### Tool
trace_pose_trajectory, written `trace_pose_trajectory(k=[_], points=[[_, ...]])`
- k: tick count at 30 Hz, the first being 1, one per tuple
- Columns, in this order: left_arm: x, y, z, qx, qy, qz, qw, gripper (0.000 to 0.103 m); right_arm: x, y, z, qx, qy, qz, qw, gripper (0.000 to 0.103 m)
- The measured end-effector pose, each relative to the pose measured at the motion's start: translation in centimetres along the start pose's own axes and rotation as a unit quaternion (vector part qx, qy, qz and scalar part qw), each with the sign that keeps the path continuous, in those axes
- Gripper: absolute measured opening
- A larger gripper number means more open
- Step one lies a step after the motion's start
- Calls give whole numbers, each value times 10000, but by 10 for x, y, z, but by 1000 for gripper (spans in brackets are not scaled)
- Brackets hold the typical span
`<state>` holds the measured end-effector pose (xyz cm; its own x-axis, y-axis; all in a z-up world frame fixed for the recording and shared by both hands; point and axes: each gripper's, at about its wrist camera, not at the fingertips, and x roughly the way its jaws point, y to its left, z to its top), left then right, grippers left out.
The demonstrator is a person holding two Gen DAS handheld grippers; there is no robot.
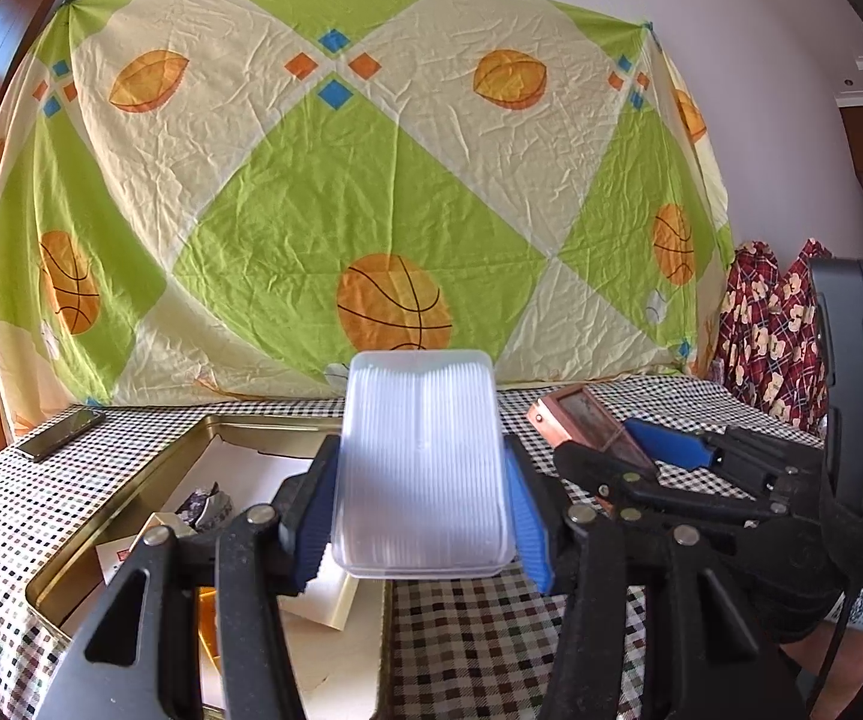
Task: Organize rigid objects
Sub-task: 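Carry the clear box in the left tool and copper frame in the right tool toward the tin, then lower the clear box and copper frame into the tin and open both tools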
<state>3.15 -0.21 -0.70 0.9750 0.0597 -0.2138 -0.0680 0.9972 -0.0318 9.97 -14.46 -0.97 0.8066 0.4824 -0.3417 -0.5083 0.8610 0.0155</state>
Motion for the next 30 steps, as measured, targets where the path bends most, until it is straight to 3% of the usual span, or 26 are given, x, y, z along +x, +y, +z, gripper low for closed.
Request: trace_pose_trajectory(k=[30], points=[[-21, 35, 1, -280, -218, 174, 9992, 51, -1, 29, 0, -83, -120, 206, 9997, 51]])
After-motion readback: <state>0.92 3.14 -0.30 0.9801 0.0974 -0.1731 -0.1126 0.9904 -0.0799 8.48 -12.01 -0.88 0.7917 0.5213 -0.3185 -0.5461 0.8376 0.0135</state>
